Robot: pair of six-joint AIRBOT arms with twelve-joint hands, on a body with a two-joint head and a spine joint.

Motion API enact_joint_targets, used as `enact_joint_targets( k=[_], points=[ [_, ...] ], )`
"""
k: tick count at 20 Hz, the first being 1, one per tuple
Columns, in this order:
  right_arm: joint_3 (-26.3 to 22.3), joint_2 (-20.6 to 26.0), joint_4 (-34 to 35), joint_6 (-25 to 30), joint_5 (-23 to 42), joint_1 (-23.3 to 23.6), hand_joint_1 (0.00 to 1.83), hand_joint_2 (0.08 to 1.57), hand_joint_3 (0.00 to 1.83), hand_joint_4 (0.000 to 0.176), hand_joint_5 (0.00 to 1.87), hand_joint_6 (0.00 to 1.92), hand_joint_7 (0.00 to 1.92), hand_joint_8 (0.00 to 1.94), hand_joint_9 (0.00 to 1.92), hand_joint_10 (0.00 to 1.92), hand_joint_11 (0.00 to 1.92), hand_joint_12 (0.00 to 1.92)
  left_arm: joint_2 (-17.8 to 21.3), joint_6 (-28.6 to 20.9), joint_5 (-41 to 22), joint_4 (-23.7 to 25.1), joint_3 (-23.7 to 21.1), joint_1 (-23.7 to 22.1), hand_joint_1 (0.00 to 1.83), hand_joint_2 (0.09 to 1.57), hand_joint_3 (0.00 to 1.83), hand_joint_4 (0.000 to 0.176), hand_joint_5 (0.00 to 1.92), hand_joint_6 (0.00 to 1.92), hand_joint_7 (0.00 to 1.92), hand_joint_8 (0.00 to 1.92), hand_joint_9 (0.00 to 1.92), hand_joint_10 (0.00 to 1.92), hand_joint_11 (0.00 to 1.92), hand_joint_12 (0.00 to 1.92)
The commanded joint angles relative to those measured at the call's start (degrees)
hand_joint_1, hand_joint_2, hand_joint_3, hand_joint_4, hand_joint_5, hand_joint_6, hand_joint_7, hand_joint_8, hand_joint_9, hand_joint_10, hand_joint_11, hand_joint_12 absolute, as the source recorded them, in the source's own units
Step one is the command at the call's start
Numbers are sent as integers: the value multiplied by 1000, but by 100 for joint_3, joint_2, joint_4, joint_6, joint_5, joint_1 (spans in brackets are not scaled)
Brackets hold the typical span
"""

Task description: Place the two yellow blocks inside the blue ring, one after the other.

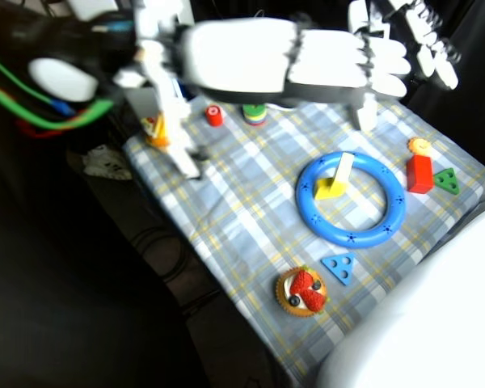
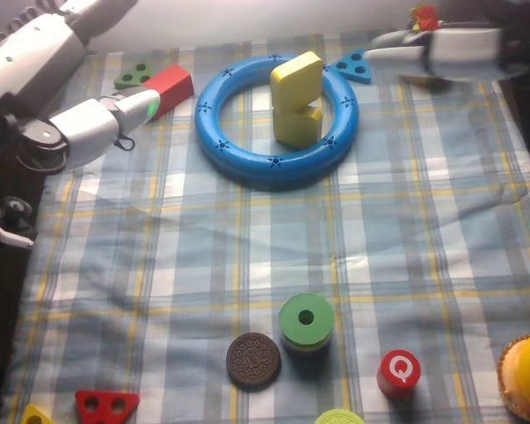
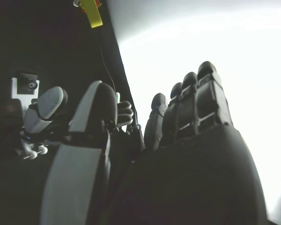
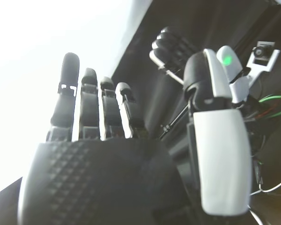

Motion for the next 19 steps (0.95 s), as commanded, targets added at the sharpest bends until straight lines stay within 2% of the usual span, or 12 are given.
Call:
enact_joint_targets(
  k=[1,3,4,5,7,9,10,11,12,14,17,19],
  points=[
    [-63,47,85,-13,915,-45,486,1203,1,38,0,0,0,0,1,0,0,703,49,-81,-826,107,-46,-10,875,1343,8,117,93,3,30,2,39,6,2,497],
    [-237,439,412,-13,1396,-513,557,1193,0,45,0,0,0,0,0,0,0,434,86,-166,-941,86,-75,45,834,1346,4,114,94,1,31,2,57,8,0,641],
    [-318,578,568,-13,1592,-727,521,1173,0,62,0,0,0,0,10,3,0,510,94,-235,-983,86,-78,64,822,1342,1,120,94,1,30,1,50,4,0,643],
    [-416,720,808,-13,1904,-1018,491,1189,1,50,0,0,0,0,1,0,0,592,112,-376,-1056,86,-79,99,810,1340,1,112,85,0,27,0,30,0,0,646],
    [-535,878,1082,-14,2289,-1376,498,1204,1,57,0,0,0,0,0,0,0,383,144,-664,-1207,87,-73,182,916,1327,0,68,88,1,26,1,15,1,0,422],
    [-687,1055,1452,5,2952,-1903,487,1213,1,39,0,0,0,0,0,0,0,53,191,-1047,-1490,90,-62,343,863,1334,1,67,51,6,0,0,0,0,0,70],
    [-740,1115,1599,50,3245,-2138,509,1212,0,23,0,0,0,0,0,0,0,10,213,-1166,-1610,90,-63,409,771,1342,1,64,52,3,0,0,0,0,0,105],
    [-779,1154,1721,121,3473,-2347,468,1212,0,62,0,0,0,0,0,0,0,1,230,-1308,-1730,92,-65,468,606,1349,5,91,15,4,0,0,0,0,0,20],
    [-822,1196,1890,329,3922,-2694,459,1213,1,72,0,0,0,0,0,0,0,0,257,-1580,-1930,99,-59,568,542,1344,3,112,2,0,0,0,0,0,0,3],
    [-897,1256,2173,597,4593,-3198,472,1215,0,101,0,0,0,0,0,0,0,0,261,-2049,-2230,98,-10,716,648,1319,0,110,0,0,0,0,0,0,0,0],
    [-1087,1394,2490,808,5454,-3903,467,1209,0,114,0,0,0,0,0,0,0,0,253,-2696,-2760,61,46,947,576,1338,1,142,0,0,0,0,0,0,0,0],
    [-1206,1439,2625,838,5965,-4206,496,1200,0,112,0,0,0,0,0,0,0,0,248,-2956,-3067,53,49,1085,473,1340,2,66,0,0,0,0,0,0,1,0]
  ],
)
